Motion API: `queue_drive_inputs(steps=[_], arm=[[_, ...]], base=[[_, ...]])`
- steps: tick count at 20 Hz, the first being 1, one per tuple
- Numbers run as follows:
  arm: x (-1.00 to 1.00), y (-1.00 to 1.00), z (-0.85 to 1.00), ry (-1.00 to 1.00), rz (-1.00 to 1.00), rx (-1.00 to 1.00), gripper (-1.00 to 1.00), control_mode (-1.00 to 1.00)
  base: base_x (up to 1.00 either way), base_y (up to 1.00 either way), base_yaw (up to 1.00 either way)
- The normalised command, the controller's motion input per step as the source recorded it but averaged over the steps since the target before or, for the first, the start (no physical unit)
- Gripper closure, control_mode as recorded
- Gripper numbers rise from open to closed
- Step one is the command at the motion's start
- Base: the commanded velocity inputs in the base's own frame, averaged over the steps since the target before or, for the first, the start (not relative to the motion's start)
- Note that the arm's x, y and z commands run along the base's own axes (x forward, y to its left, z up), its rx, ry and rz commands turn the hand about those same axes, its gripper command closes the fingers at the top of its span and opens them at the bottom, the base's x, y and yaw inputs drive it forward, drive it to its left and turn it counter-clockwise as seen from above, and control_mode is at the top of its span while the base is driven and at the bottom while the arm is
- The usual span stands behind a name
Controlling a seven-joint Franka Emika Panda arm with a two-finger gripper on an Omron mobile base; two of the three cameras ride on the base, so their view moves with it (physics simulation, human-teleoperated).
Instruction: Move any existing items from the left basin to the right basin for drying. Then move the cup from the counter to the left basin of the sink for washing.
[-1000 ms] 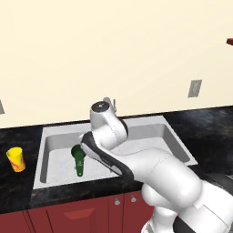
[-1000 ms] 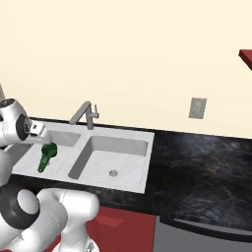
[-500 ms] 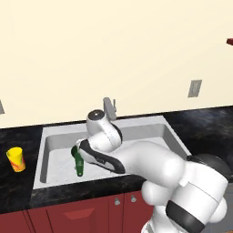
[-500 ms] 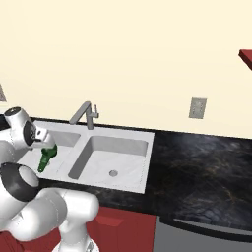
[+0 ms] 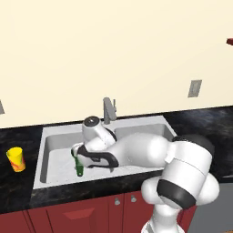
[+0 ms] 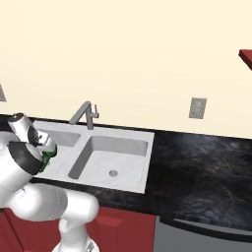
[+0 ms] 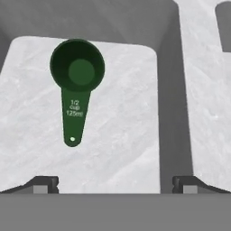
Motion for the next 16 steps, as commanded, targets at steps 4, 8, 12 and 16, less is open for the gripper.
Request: queue_drive_inputs(steps=[4,8,12,16], arm=[[0.09,0.18,-0.25,0.02,0.00,0.00,-1.00,-1.00],[0.09,0.13,-0.19,0.06,0.00,0.00,-1.00,-1.00],[0.22,0.22,-0.25,0.05,0.00,0.00,-1.00,-1.00],[0.25,0.24,-0.32,0.02,0.00,0.00,-1.00,-1.00]], base=[[0.00,0.00,0.00],[0.00,0.00,0.00],[0.00,0.00,0.00],[0.00,0.00,0.00]])
